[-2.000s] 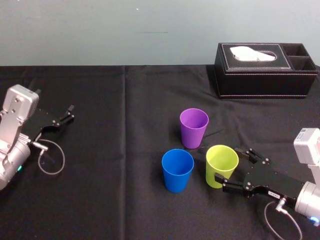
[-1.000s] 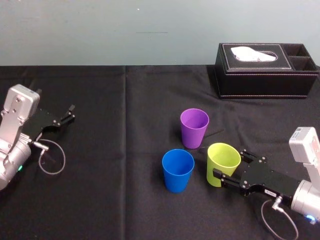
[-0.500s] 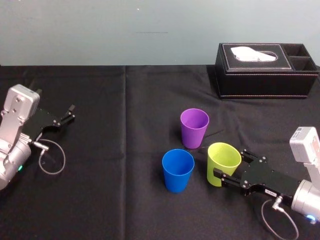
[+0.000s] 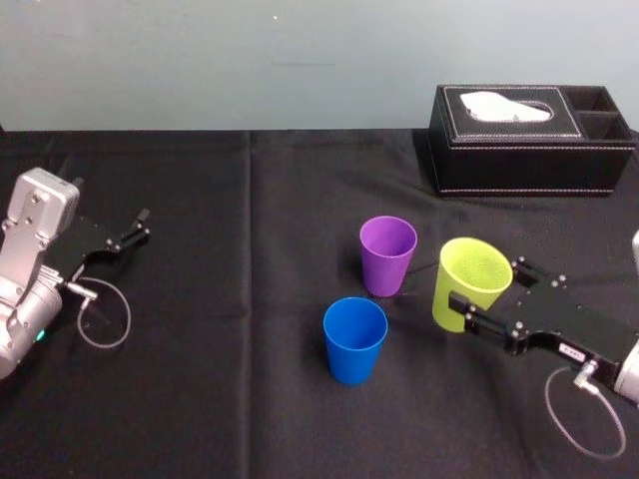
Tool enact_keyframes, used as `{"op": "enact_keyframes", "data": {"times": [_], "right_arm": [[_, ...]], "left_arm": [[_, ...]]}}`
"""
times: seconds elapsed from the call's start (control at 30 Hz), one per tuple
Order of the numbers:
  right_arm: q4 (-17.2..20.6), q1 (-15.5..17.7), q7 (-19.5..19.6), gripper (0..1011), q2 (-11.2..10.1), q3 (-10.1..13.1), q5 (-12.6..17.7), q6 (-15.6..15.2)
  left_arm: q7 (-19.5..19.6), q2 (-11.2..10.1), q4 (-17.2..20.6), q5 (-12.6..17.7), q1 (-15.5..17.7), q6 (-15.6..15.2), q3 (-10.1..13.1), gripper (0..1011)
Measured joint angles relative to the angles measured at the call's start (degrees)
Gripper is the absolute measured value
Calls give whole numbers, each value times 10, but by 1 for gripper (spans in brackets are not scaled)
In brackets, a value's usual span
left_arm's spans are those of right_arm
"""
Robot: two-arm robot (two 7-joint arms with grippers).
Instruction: Stack the three plastic cups sequentially using one hand.
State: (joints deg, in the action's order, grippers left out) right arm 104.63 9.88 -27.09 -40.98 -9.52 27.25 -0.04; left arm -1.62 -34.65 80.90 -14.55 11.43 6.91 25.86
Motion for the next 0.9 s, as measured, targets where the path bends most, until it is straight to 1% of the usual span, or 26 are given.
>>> {"op": "enact_keyframes", "data": {"times": [0.03, 0.17, 0.23, 0.27, 0.37, 0.4, 0.57, 0.6, 0.67, 0.7, 0.77, 0.83, 0.87, 0.9], "right_arm": [[9, 0, 0, 733, -2, 7, 7, -9], [22, -14, 6, 734, -4, 14, 13, -30], [22, -25, 9, 733, -3, 13, 14, -39], [19, -38, 10, 733, -1, 9, 15, -47], [7, -62, 11, 733, 6, 2, 18, -59], [-2, -78, 11, 733, 11, -5, 18, -63], [-37, -127, 9, 733, 29, -26, 21, -72], [-49, -145, 8, 734, 36, -37, 20, -76], [-61, -163, 8, 734, 43, -47, 18, -79], [-71, -179, 6, 733, 49, -57, 14, -82], [-81, -195, 6, 733, 54, -67, 8, -85], [-99, -221, 6, 734, 65, -85, -3, -92], [-99, -221, 6, 734, 65, -85, -3, -92], [-107, -232, 7, 733, 70, -93, -9, -95]], "left_arm": [[0, 0, 0, 0, 0, 0, 0, 1012], [0, 0, 0, 0, 0, 0, 0, 1011], [0, 0, 0, 0, 0, 0, 0, 1011], [0, 0, 0, 0, 0, 0, 0, 1011], [0, 0, 0, 0, 0, 0, 0, 1011], [0, 0, 0, 0, 0, 0, 0, 1011], [0, 0, 0, 0, 0, 0, 0, 1011], [0, 0, 0, 0, 0, 0, 0, 1011], [0, 0, 0, 0, 0, 0, 0, 1011], [0, 0, 0, 0, 0, 0, 0, 1011], [0, 0, 0, 0, 0, 0, 0, 1011], [0, 0, 0, 0, 0, 0, 0, 1011], [0, 0, 0, 0, 0, 0, 0, 1011], [0, 0, 0, 0, 0, 0, 0, 1011]]}}
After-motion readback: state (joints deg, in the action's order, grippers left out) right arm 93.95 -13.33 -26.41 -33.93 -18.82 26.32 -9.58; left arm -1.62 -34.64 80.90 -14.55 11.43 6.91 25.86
